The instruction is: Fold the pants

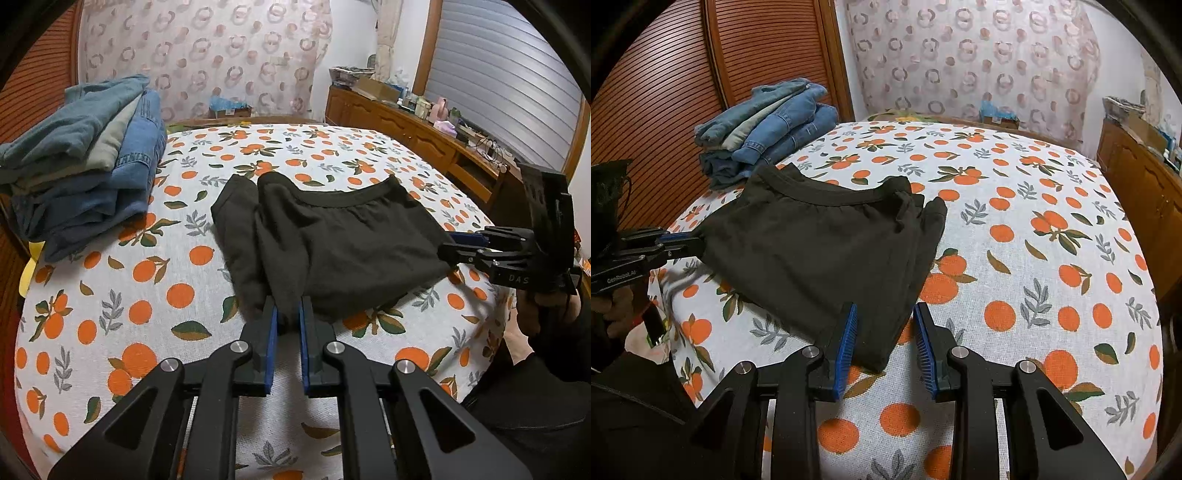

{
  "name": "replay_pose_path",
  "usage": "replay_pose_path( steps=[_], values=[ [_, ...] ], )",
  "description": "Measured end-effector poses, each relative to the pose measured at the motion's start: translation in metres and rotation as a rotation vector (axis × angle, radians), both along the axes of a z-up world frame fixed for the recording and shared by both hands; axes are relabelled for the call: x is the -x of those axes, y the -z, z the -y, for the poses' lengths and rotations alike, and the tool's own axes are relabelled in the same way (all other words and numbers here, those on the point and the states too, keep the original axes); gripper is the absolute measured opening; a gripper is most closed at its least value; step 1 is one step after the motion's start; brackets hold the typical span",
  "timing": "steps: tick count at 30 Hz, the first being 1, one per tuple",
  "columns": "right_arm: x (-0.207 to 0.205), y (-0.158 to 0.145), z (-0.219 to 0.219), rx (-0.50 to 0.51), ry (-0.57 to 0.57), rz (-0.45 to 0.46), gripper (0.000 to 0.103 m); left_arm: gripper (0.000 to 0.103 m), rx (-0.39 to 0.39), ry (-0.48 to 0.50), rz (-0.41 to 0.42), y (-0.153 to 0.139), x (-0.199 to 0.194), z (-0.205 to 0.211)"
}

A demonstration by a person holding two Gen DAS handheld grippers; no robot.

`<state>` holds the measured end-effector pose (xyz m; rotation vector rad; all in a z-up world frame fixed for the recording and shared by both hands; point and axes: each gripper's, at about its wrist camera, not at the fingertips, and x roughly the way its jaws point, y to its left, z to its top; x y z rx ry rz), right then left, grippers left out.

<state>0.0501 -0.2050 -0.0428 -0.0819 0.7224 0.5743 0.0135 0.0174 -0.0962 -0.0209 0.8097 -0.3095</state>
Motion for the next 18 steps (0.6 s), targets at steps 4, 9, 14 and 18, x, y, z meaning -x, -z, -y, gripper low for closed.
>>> replay_pose_path(
  steps=[4, 9, 14, 18],
  values=[
    [0.001, 0.0, 0.0, 0.003, -0.001, 0.002, 0.033, 0.01, -0.008, -0.002, 0.01, -0.004, 0.0, 0.002],
    [0.001, 0.001, 0.0, 0.002, 0.0, 0.001, 0.033, 0.01, -0.019, -0.002, 0.018, -0.008, 0.001, 0.004],
    [0.001, -0.001, -0.002, 0.018, 0.005, -0.003, 0.033, 0.023, -0.027, -0.015, 0.023, -0.014, 0.001, 0.003],
    [0.001, -0.007, -0.002, 0.023, 0.009, 0.008, 0.033, 0.047, -0.011, -0.023, 0.04, -0.02, -0.003, -0.001]
  ],
)
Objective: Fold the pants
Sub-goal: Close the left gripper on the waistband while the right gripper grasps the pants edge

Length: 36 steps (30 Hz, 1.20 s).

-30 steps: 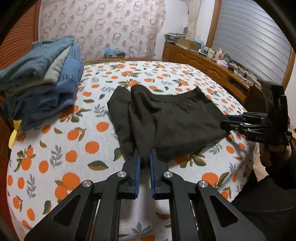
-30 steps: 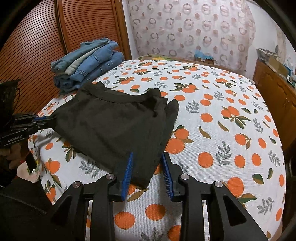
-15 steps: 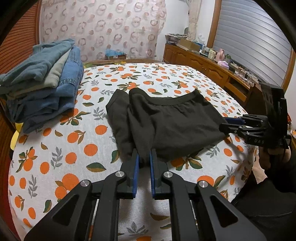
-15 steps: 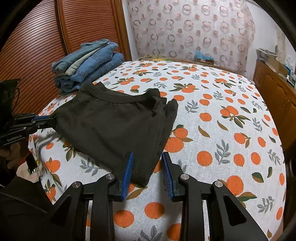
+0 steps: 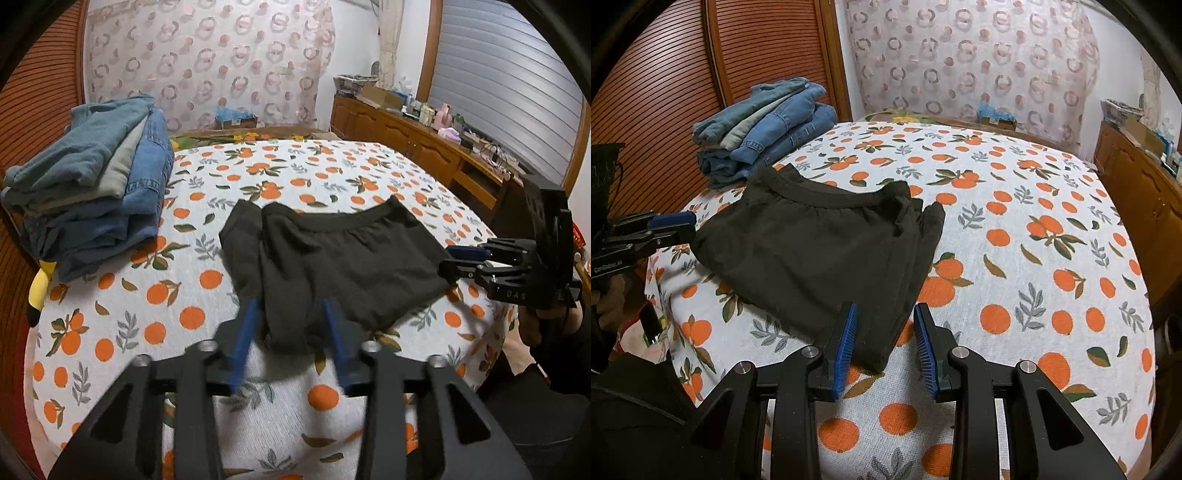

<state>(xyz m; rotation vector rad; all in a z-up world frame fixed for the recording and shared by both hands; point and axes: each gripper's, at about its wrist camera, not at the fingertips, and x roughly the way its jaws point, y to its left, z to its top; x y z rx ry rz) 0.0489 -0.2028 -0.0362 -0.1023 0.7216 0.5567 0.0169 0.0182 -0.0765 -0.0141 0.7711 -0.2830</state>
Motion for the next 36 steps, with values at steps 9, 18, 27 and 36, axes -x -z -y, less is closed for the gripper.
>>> replay_pose_path(
  steps=[9, 18, 27, 36],
  values=[
    [-0.007, -0.009, -0.001, 0.001, 0.017, 0.02, 0.049, 0.077, 0.014, -0.01, -0.007, -0.001, -0.025, -0.001],
    [-0.032, -0.014, -0.015, 0.033, 0.002, 0.022, 0.053, 0.077, -0.007, -0.012, -0.032, 0.001, -0.064, 0.002],
    [-0.063, -0.007, -0.023, 0.045, 0.015, -0.016, 0.054, 0.077, -0.024, -0.022, -0.08, 0.014, -0.093, -0.002],
    [-0.082, -0.001, -0.038, 0.078, 0.054, -0.057, 0.056, 0.077, -0.02, -0.023, -0.117, 0.026, -0.109, -0.009]
  ],
)
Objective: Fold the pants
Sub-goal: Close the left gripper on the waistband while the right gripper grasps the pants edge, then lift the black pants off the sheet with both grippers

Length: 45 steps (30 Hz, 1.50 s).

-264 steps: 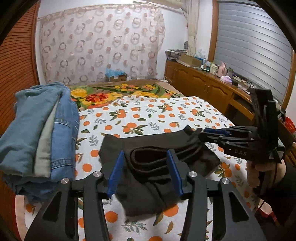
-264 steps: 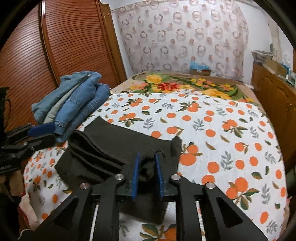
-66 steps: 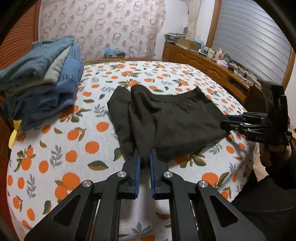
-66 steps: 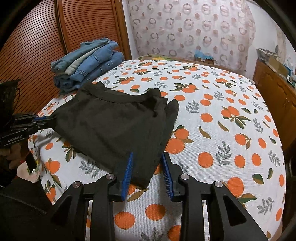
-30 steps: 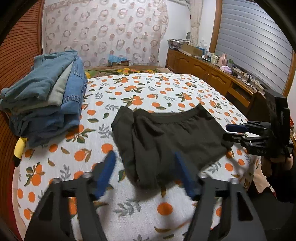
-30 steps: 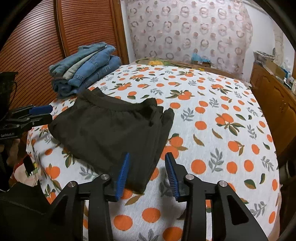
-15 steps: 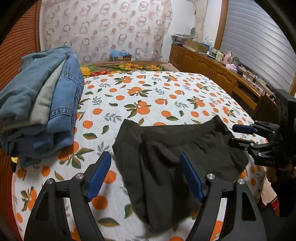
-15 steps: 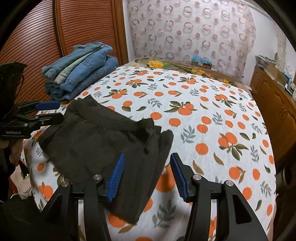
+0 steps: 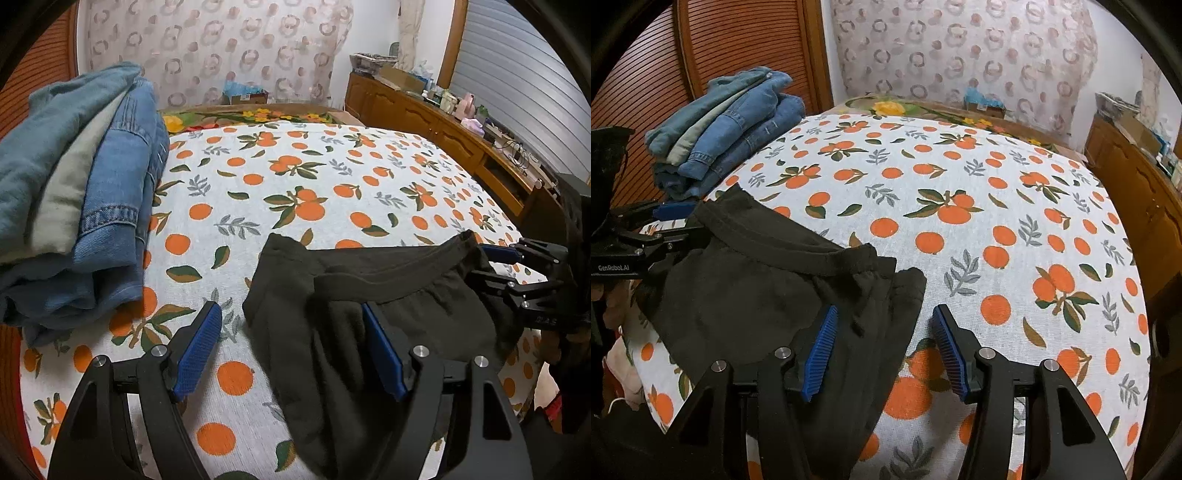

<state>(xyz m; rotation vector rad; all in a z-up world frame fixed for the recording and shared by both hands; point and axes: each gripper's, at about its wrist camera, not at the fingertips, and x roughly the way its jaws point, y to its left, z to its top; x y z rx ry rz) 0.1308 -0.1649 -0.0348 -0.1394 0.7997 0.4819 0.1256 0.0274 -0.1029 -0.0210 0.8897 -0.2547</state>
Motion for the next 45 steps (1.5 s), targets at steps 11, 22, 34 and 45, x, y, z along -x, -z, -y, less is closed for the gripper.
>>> replay_pose_path(
  steps=[11, 22, 34, 45],
  values=[
    [-0.002, 0.001, -0.004, 0.002, 0.02, -0.018, 0.062, 0.078, 0.005, 0.022, -0.029, 0.008, -0.014, 0.0],
    [0.0, 0.001, -0.001, -0.006, 0.021, -0.019, 0.061, 0.076, 0.016, 0.045, -0.012, 0.008, -0.016, 0.0],
    [-0.001, 0.001, 0.001, -0.042, 0.001, -0.017, 0.033, 0.054, 0.054, 0.073, -0.003, 0.007, -0.013, 0.001],
    [0.008, -0.003, 0.007, -0.101, -0.024, -0.015, 0.009, 0.017, 0.083, 0.095, 0.047, -0.008, 0.004, 0.007]
  ],
)
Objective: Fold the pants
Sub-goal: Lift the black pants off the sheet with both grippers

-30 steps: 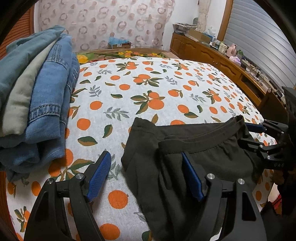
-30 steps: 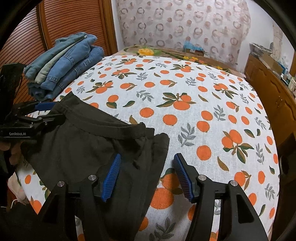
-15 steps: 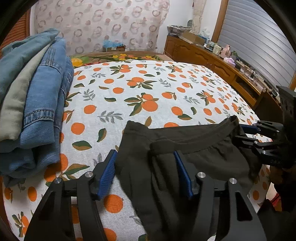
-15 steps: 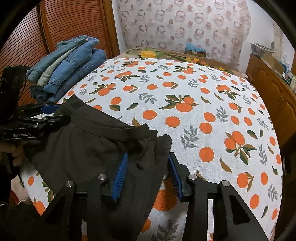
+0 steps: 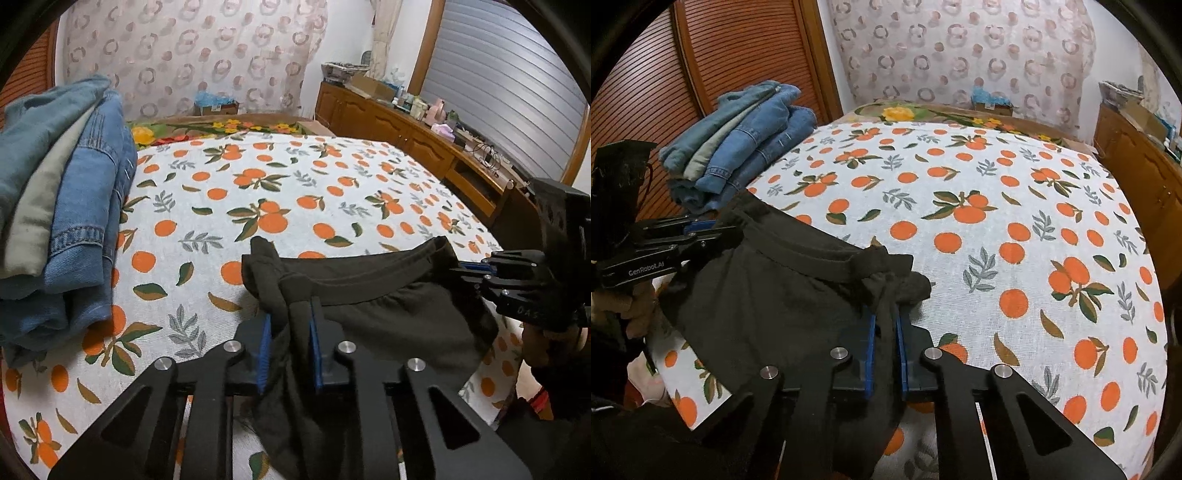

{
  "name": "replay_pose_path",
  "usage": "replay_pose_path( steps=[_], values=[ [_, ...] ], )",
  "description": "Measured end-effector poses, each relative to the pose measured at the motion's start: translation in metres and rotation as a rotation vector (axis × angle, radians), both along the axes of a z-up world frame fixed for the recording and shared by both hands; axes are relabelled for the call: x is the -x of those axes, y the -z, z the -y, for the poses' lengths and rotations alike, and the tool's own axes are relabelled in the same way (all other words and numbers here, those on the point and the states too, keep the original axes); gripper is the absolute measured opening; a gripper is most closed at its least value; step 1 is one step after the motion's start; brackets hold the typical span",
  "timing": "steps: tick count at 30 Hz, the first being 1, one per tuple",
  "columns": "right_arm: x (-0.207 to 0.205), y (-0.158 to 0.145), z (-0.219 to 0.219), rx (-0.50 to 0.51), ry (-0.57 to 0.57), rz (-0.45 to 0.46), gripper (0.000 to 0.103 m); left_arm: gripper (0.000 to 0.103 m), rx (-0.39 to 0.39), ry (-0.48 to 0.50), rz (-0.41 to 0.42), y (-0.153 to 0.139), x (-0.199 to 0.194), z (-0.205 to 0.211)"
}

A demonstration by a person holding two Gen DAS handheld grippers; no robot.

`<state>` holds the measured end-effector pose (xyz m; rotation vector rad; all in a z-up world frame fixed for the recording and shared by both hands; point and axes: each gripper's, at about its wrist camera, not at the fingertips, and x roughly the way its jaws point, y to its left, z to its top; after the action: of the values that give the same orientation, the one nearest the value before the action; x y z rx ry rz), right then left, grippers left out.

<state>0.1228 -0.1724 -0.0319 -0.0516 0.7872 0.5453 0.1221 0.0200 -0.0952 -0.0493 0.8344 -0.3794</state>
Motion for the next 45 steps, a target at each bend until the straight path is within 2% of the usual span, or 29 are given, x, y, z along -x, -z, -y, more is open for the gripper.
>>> replay_pose_path(
  steps=[11, 29, 38, 45],
  values=[
    [0.024, -0.021, 0.009, -0.059, -0.007, 0.083, 0.009, 0.013, 0.023, -0.016, 0.085, -0.03, 0.017, 0.0],
    [0.036, -0.075, 0.014, -0.07, -0.019, 0.255, 0.008, 0.013, 0.032, -0.043, 0.275, -0.097, 0.02, -0.005],
    [0.027, -0.091, 0.008, -0.073, -0.051, 0.301, 0.008, 0.013, 0.029, -0.083, 0.32, -0.112, 0.021, -0.016],
    [0.012, -0.096, -0.004, -0.067, -0.1, 0.317, 0.008, 0.013, 0.023, -0.136, 0.328, -0.112, 0.029, -0.031]
  ],
)
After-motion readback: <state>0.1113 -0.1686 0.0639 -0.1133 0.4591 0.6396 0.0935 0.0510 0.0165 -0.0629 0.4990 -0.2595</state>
